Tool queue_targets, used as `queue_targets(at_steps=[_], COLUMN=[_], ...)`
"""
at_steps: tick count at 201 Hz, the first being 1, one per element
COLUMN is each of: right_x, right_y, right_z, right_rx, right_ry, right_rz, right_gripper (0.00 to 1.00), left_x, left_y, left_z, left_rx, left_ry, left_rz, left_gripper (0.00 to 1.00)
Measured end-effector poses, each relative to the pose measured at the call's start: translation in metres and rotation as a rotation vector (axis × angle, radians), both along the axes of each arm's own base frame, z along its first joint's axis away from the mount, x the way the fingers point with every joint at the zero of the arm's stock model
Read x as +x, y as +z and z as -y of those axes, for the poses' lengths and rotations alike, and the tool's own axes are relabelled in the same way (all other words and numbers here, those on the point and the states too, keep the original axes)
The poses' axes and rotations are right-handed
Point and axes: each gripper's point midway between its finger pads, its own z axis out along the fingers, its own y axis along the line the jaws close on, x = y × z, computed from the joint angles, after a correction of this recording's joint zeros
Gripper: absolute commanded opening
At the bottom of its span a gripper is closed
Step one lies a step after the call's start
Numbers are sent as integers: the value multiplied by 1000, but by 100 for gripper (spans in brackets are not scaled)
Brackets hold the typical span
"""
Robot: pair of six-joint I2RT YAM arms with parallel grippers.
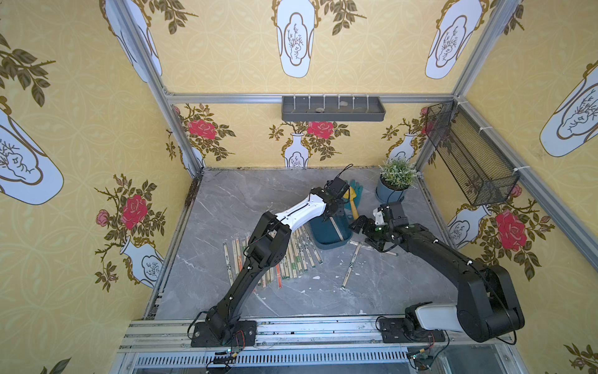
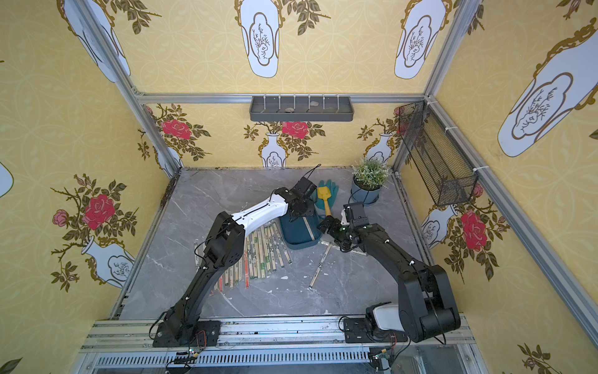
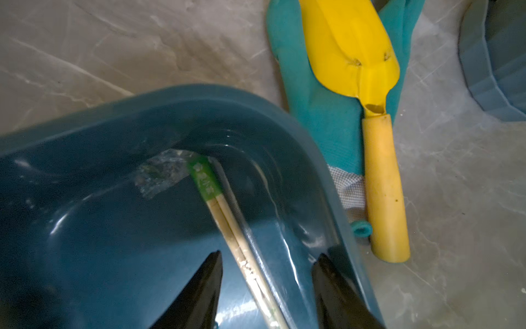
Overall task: Take the paired disposable chopsticks out of the storage box
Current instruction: Pick up the paired disposable chopsticks from the storage box.
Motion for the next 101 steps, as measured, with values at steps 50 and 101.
queue_targets(at_steps=[50,101], right_x=[-2,-3], right_y=[0,1], right_z=[2,1], right_rx=[-2,3], right_ry=[-3,1], right_rz=[-8,-9], right_gripper=[97,97], left_x=[-11,-14], left_y=[-23,-31], left_z=[-14,-20], left_rx=[93,130], left_ry=[2,-7], left_rz=[-75,-89], left_gripper=[56,57])
